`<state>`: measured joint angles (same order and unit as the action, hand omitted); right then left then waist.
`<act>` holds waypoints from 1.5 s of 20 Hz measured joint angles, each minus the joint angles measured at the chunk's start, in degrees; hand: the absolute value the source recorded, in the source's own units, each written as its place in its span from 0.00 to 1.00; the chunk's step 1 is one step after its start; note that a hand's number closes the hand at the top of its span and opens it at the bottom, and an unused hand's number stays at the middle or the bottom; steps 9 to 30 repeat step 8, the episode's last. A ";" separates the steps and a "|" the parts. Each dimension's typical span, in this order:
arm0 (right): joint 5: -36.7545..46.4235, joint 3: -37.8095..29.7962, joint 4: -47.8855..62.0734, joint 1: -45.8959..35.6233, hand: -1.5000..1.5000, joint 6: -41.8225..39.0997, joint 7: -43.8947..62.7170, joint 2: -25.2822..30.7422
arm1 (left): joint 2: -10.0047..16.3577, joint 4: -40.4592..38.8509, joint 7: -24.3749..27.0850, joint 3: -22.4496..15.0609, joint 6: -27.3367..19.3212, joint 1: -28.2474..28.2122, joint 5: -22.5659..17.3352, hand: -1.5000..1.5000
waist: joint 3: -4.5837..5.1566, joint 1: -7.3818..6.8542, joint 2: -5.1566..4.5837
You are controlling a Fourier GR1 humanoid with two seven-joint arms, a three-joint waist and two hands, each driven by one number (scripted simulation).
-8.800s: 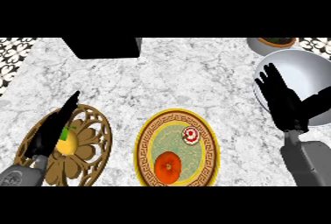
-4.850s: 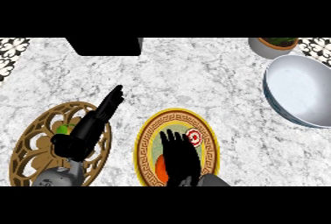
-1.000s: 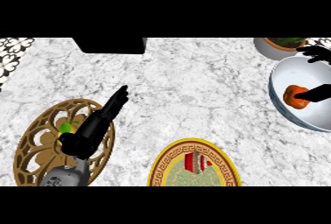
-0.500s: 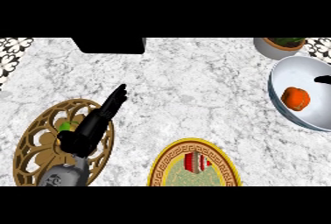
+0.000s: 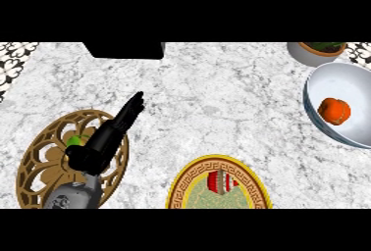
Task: Pick the squash from the plate and place it in the bowl
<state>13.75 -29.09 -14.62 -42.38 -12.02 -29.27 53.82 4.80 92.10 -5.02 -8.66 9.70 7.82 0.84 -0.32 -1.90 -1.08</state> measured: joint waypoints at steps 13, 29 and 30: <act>-2.65 -3.75 4.78 5.86 0.00 -7.99 -6.17 6.93 | -0.24 -0.29 0.29 0.06 0.33 0.33 -0.21 0.50 | -0.25 -0.15 -0.32; -2.65 -3.75 4.78 5.86 0.00 -7.99 -6.17 6.93 | -0.24 -0.29 0.29 0.06 0.33 0.33 -0.21 0.50 | -0.25 -0.15 -0.32; -2.65 -3.75 4.78 5.86 0.00 -7.99 -6.17 6.93 | -0.24 -0.29 0.29 0.06 0.33 0.33 -0.21 0.50 | -0.25 -0.15 -0.32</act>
